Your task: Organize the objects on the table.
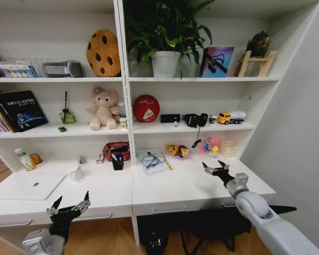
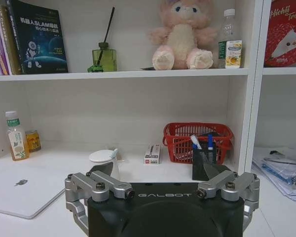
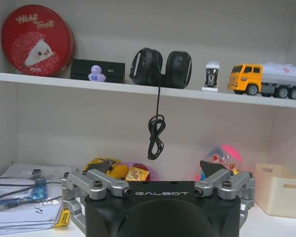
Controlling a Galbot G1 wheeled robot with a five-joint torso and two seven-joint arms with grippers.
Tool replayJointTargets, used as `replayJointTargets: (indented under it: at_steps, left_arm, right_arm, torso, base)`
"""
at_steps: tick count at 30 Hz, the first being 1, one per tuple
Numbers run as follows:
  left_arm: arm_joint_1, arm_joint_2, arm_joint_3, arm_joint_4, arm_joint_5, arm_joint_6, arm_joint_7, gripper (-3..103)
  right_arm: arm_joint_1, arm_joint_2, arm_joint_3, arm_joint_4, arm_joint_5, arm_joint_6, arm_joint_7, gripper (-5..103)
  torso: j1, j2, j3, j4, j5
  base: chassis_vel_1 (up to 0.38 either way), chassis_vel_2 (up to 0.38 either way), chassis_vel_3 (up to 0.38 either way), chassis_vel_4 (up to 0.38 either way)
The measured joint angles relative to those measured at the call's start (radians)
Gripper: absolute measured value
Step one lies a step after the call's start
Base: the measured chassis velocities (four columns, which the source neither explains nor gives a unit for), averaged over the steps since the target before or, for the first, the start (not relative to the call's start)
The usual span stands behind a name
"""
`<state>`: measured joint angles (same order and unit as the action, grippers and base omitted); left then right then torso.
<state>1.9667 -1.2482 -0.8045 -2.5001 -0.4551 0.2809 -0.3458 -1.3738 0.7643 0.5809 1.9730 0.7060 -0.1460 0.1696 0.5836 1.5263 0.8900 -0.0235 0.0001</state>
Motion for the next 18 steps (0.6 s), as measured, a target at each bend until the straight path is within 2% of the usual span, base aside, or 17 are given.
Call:
replayJointTargets:
  at_steps: [1,2,5,6,10,11,15,18]
  left_arm:
    - [0.000,0.000,0.000,0.000,0.000,0.000,0.000,100]
    - [0.000,0.000,0.000,0.000,0.000,0.000,0.000,100]
    - [0.000,0.000,0.000,0.000,0.000,0.000,0.000,100]
    - [0.000,0.000,0.000,0.000,0.000,0.000,0.000,100]
    - [0.000,0.000,0.000,0.000,0.000,0.000,0.000,100]
    - [0.000,0.000,0.000,0.000,0.000,0.000,0.000,100]
    - [0.000,0.000,0.000,0.000,0.000,0.000,0.000,100]
    - [0.000,0.000,0.000,0.000,0.000,0.000,0.000,100]
  right_arm:
    - [-0.054,0.015,0.045,0.053,-0.035,-0.003,0.021,100]
    - [-0.054,0.015,0.045,0.053,-0.035,-0.003,0.021,100]
    - [-0.226,0.079,0.150,0.171,-0.086,0.009,0.031,100]
    - [-0.226,0.079,0.150,0.171,-0.086,0.009,0.031,100]
    - [-0.425,0.179,0.254,0.259,-0.179,0.086,-0.027,100]
    - [-0.425,0.179,0.254,0.259,-0.179,0.086,-0.027,100]
    - [-0.544,0.295,0.294,0.314,-0.242,0.169,-0.096,100]
    - [-0.550,0.310,0.295,0.319,-0.250,0.178,-0.103,100]
  torso:
    - [0.000,0.000,0.000,0.0007,-0.0002]
    - [0.000,0.000,0.000,0.0007,-0.0002]
    - [0.000,0.000,0.000,-0.0004,0.0001]
    - [0.000,0.000,0.000,-0.0004,0.0001]
    - [0.000,0.000,0.000,-0.0004,-0.0002]
    - [0.000,0.000,0.000,-0.0004,-0.0002]
    - [0.000,0.000,0.000,-0.0008,-0.0002]
    - [0.000,0.000,0.000,-0.0002,-0.0004]
  base:
    - [0.000,0.000,0.000,0.000]
    - [0.000,0.000,0.000,0.000]
    - [0.000,0.000,0.000,0.000]
    - [0.000,0.000,0.000,0.000]
    - [0.000,0.000,0.000,0.000]
    - [0.000,0.000,0.000,0.000]
    - [0.000,0.000,0.000,0.000]
    - [0.000,0.000,0.000,0.000]
